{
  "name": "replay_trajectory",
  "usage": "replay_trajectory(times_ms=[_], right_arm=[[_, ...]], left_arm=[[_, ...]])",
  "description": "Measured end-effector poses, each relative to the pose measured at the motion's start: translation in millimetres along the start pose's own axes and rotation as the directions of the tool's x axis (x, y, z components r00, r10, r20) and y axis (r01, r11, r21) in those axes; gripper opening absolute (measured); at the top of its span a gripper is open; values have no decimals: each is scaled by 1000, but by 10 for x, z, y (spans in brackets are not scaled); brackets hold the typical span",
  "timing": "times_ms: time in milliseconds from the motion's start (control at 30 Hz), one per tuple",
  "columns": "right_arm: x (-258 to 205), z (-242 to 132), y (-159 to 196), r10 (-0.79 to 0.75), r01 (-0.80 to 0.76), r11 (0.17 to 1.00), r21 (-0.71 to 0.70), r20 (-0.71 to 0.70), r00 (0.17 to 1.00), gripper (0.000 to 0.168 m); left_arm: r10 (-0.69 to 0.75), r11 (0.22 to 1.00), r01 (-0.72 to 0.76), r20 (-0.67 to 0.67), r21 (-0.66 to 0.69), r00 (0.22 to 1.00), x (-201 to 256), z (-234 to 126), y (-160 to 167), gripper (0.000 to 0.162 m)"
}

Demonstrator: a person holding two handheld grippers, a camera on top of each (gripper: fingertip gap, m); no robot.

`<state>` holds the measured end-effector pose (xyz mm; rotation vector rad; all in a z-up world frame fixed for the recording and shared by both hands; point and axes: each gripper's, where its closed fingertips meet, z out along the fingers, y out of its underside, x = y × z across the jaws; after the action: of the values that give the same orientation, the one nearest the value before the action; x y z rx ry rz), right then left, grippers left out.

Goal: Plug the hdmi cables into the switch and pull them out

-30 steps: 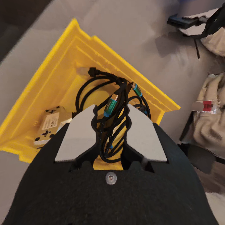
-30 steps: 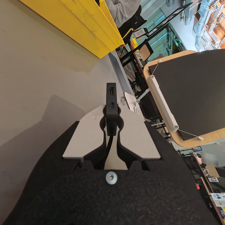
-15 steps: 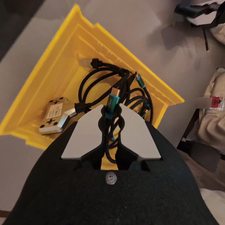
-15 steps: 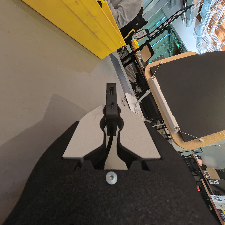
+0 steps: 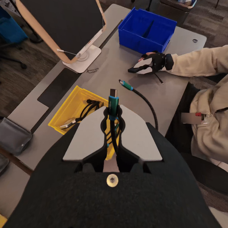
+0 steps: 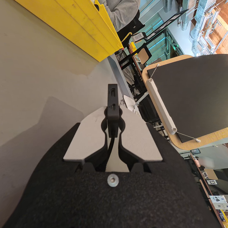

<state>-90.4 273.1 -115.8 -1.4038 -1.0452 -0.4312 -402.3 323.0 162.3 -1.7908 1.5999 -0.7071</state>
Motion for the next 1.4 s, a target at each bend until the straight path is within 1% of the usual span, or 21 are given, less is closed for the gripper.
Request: replay_trajectory(times_ms=[100,200,267,333,367,433,533,600,667,700,767,867,933,1000,1067,1133,1167,1233,1300,1367,1400], right_arm=[[44,-17,11,21,-21,1000,2,-15,1000,14],[74,-27,19,42,-42,999,7,-21,999,14],[82,-29,28,50,-49,999,5,-22,999,14],[79,-35,32,44,-44,999,3,-22,999,14],[75,-39,33,41,-41,999,2,-22,999,14],[72,-48,32,34,-34,999,2,-23,999,14],[72,-53,32,34,-34,999,2,-24,999,14],[70,-50,33,35,-35,999,3,-22,999,14],[65,-47,30,32,-32,999,3,-20,999,14],[60,-47,26,29,-29,1000,4,-18,999,14],[48,-45,19,24,-24,1000,5,-13,1000,14],[30,-40,11,17,-17,1000,7,-7,1000,14],[16,-36,16,14,-14,1000,4,-1,1000,14],[17,-36,17,15,-15,1000,4,-1,1000,14],[11,-33,23,20,-20,1000,2,5,1000,14],[12,-30,27,22,-22,1000,2,7,1000,14],[10,-29,27,25,-25,1000,2,10,1000,14],[12,-28,31,24,-24,1000,0,8,1000,14],[14,-28,33,27,-27,1000,0,8,1000,14],[21,-27,33,29,-29,1000,1,5,1000,14],[22,-25,34,31,-31,1000,1,6,1000,14]], left_arm=[[7,998,-5,31,-69,999,561,122,11,14],[-39,991,48,77,-126,996,1069,717,319,14],[-43,980,88,243,-179,969,1156,1151,637,13],[89,966,19,399,-259,913,1211,1433,866,13],[169,955,-34,447,-294,878,1245,1519,897,13],[286,938,-103,571,-331,770,1235,1528,801,12],[347,934,-173,675,-313,651,1299,1390,451,12],[371,927,-207,692,-311,620,1393,1355,313,13],[380,924,-227,669,-308,639,1510,1474,338,13],[355,934,-231,636,-273,685,1606,1625,394,13],[256,966,-194,510,-172,821,1885,2068,587,13],[110,993,-92,319,-73,941,2264,2684,896,12],[15,999,-3,236,-51,972,2369,2960,1070,12],[-98,994,106,165,-37,981,2369,3098,1194,11],[-196,978,205,164,-37,967,2217,3084,1289,11],[-230,969,245,244,-29,942,1924,2920,1348,11],[-244,966,259,294,-12,924,1755,2760,1336,11],[-271,962,255,379,93,885,1468,2316,1138,11],[-231,971,166,500,171,834,1304,1851,873,11],[-109,988,12,653,151,750,1290,1527,638,11],[-37,990,-69,710,119,704,1352,1463,533,11]])
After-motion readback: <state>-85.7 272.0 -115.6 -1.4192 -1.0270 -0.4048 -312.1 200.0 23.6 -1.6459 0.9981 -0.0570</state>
